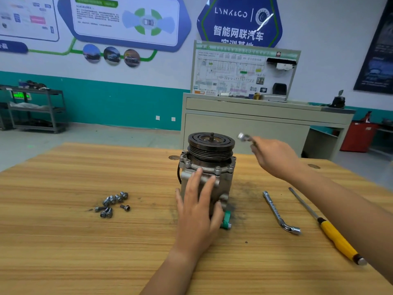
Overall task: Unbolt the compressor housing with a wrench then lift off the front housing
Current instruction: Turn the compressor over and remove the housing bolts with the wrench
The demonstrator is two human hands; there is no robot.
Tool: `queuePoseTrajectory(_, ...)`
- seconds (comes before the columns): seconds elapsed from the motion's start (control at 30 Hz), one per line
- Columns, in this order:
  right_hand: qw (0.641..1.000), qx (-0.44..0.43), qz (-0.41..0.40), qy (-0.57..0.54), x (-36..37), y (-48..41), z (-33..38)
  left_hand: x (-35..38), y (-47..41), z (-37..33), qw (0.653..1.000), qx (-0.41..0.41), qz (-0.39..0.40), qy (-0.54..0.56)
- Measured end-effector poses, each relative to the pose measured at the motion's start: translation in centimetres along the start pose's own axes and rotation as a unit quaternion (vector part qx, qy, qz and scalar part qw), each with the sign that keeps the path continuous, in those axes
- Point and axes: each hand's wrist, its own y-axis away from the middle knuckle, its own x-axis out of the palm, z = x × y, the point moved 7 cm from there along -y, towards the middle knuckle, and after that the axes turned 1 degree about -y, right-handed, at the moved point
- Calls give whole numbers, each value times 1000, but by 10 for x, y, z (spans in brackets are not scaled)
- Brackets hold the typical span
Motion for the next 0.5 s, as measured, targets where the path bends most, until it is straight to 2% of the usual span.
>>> queuePoseTrajectory(0.07,992,51,-24,-117,-12,19,-10,-2,-1,14,996,-74,-20,51)
queuePoseTrajectory(0.13,985,62,-14,-163,-22,34,-10,-7,0,28,986,-136,-49,82)
queuePoseTrajectory(0.23,988,49,38,-140,-26,51,-1,-10,2,40,976,-186,-53,105)
queuePoseTrajectory(0.4,983,65,125,-118,-17,66,14,-9,1,38,975,-180,-34,124)
queuePoseTrajectory(0.5,983,76,148,-83,-15,65,15,-11,1,42,975,-181,-46,122)
